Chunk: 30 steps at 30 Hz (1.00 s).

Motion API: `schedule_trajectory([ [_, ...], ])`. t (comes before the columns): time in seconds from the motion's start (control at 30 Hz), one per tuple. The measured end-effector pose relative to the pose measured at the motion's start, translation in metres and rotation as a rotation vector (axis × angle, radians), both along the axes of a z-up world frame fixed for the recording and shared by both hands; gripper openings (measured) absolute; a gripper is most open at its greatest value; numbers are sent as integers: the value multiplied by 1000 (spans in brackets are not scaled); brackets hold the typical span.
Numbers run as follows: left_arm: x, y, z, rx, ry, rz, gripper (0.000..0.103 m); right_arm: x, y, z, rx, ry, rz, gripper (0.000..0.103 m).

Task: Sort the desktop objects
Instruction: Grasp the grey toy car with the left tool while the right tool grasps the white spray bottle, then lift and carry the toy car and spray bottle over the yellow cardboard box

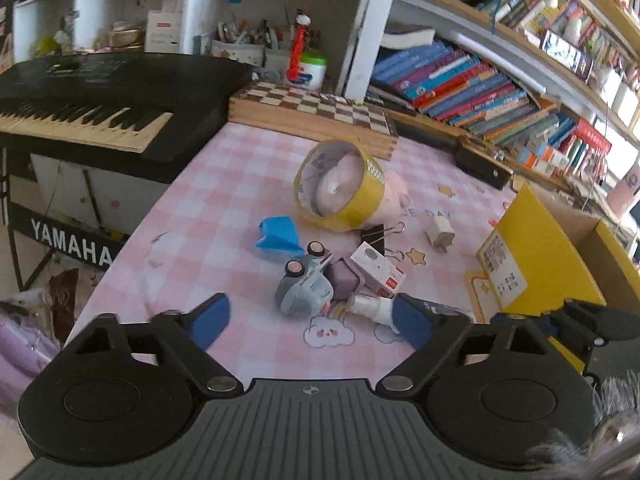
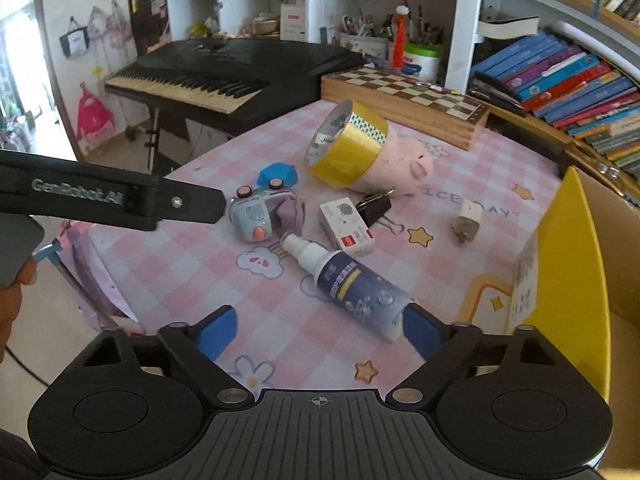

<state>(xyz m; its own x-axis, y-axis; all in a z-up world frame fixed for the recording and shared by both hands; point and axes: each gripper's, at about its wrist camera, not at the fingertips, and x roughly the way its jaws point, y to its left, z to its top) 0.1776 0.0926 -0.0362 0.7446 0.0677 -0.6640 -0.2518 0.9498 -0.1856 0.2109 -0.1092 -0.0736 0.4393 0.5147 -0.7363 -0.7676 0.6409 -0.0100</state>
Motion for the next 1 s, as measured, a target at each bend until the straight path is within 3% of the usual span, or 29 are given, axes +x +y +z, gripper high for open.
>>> schedule_trajectory([
  [0.07,11,0,-5,11,15,-13,72,8,2,-3,-9,7,8,80],
  [0.17,29,2,-13,36,45,-12,65,18,7,-5,-22,14,20,69],
  [0.27,48,4,-21,60,76,-25,58,26,14,-8,-56,-9,31,64],
  [0.37,63,5,-29,91,111,-43,56,35,24,-12,-94,-13,59,62],
  [0.6,75,6,-45,65,161,-73,46,55,37,-24,-144,53,97,61],
  [0.73,77,5,-46,56,153,-75,42,60,35,-27,-143,99,103,57],
  [0.8,78,6,-45,44,146,-76,42,61,35,-28,-133,117,109,52],
  [0.87,77,7,-41,34,130,-71,41,60,34,-26,-123,132,117,39],
  [1.0,67,10,-28,1,74,-48,41,57,27,-25,-92,149,102,34],
])
